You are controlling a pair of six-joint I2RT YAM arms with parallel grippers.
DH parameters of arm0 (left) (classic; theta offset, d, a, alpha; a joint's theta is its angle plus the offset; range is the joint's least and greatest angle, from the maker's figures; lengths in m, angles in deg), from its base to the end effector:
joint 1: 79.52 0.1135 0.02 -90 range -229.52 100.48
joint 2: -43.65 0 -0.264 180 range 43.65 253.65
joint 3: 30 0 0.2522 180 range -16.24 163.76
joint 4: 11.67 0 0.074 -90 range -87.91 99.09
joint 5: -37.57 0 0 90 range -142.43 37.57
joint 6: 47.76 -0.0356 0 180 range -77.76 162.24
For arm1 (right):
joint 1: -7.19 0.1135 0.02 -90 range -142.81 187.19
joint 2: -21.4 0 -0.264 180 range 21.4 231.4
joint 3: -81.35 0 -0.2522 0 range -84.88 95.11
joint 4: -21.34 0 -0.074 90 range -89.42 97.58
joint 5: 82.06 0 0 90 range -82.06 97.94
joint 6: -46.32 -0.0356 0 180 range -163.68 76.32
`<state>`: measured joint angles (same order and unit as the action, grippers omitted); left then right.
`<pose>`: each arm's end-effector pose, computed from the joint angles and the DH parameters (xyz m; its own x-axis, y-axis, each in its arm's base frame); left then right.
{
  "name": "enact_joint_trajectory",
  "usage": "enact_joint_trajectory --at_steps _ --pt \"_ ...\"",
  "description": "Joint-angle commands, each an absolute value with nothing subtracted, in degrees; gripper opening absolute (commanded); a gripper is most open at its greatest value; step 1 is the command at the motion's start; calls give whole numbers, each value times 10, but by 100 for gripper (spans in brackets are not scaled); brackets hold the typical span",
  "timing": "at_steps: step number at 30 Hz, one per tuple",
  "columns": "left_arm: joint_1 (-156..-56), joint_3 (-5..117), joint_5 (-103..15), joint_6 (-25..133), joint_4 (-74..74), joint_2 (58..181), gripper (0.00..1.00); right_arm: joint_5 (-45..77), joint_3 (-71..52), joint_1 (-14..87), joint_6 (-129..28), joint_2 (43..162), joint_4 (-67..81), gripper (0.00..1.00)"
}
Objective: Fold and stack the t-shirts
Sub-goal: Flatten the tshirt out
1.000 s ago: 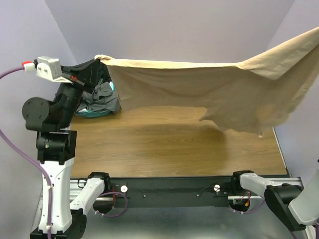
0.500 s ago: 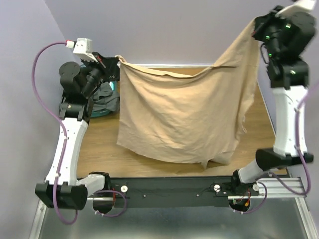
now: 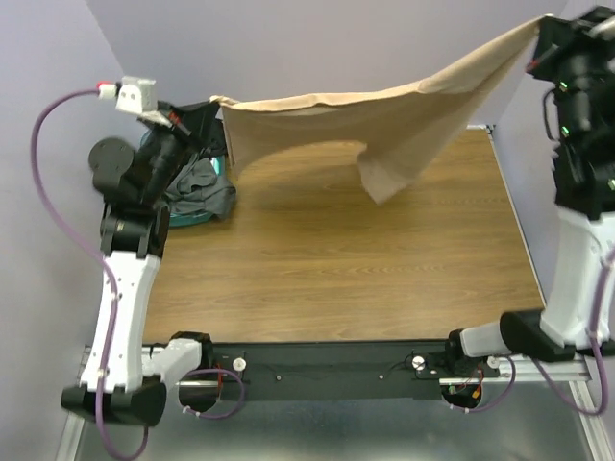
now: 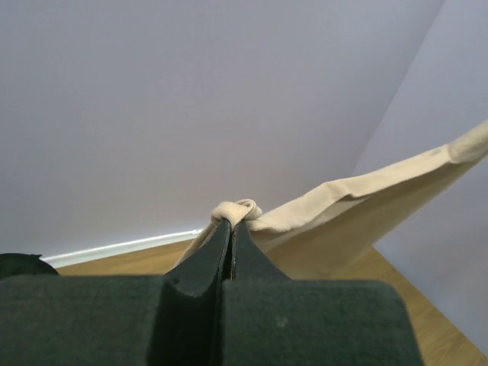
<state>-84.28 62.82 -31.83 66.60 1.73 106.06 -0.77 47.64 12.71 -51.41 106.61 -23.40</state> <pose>0.2161 -0.0306 0.5065 0.0952 -0.3954 -0.9136 0.4964 0.8143 -0.3007 0.2242 0.0162 0.6280 0.2842 0.1610 -0.9452 0.0114 0.9852 0.1713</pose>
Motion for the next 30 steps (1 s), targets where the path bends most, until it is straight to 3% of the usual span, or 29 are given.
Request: enact_joint_trajectory --at_steps 1,9,19,26,30 --pt "-845 599 -344 668 -9 971 0 -12 451 125 -487 980 -192 0" --pt "-845 634 -377 634 93 880 0 5 481 125 -460 887 -191 0" --pt "-845 627 -329 661 79 872 0 -12 496 125 -443 898 -177 0" --pt "-845 500 -316 695 -43 1014 0 -87 404 125 -440 1016 -155 1" --pt "-845 507 -321 698 -82 1164 4 -164 413 125 -421 1174 -151 0"
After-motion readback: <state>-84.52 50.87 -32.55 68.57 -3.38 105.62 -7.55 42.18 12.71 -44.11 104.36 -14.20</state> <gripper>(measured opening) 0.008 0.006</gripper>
